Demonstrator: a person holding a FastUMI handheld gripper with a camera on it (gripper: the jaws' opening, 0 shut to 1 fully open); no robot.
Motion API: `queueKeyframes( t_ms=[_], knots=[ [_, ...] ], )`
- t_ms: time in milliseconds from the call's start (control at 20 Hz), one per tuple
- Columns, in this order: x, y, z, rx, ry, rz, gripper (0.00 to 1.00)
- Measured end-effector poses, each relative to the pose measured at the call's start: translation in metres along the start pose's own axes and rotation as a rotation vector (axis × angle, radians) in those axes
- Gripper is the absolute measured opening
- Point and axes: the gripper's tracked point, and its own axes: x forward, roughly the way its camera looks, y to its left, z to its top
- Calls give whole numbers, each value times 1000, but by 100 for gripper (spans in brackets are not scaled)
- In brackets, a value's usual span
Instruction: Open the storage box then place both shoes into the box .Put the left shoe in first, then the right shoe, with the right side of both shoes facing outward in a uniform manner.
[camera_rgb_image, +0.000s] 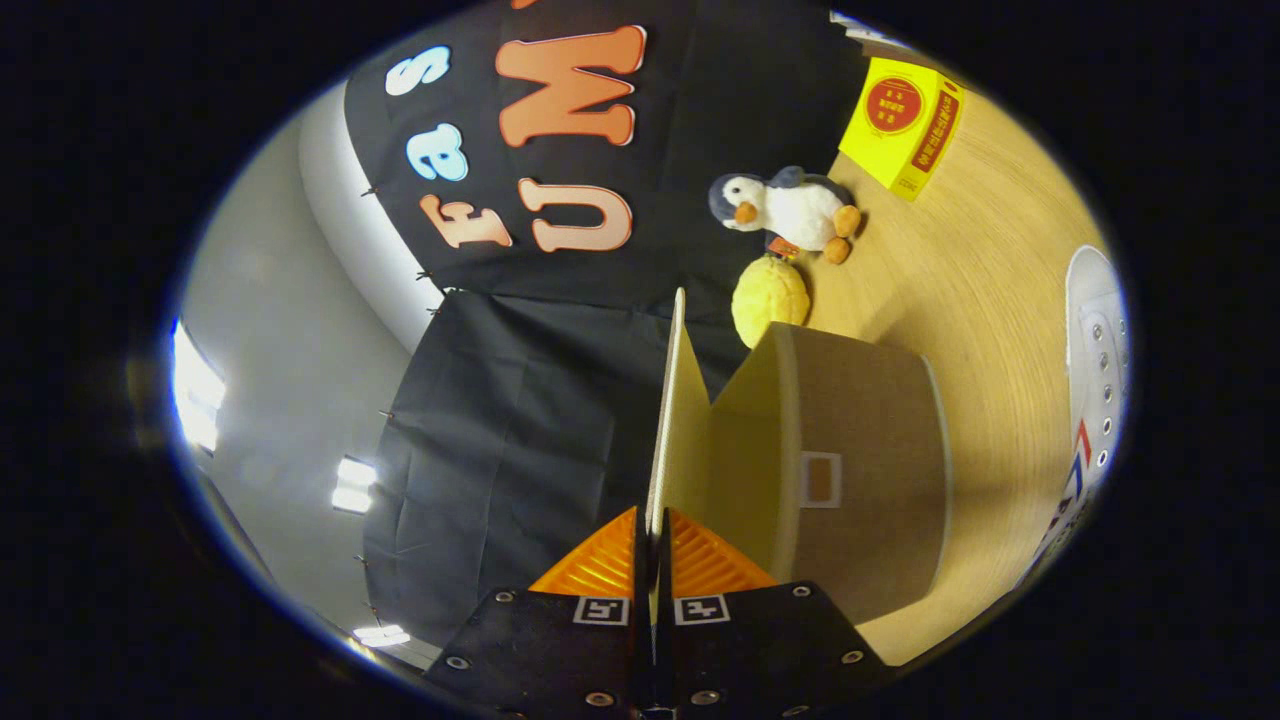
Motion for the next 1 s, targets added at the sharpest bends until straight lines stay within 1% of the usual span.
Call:
queueKeyframes(
  t_ms=[150,250,300,400,500,550,700,750,850,950,1000],
  knots=[
    [30,46,-11,-68,-6,2,2],
    [58,70,-23,-124,-2,-20,3],
    [71,79,-35,-171,12,-32,3],
    [96,94,-63,-295,53,-59,7],
    [115,108,-90,-394,92,-66,17],
    [121,108,-99,-438,106,-81,29],
    [124,98,-105,-569,72,-188,81],
    [119,93,-97,-596,54,-225,98],
    [111,83,-84,-617,3,-276,98],
    [92,75,-60,-631,-77,-334,98],
    [77,67,-45,-643,-125,-377,98]
  ],
)
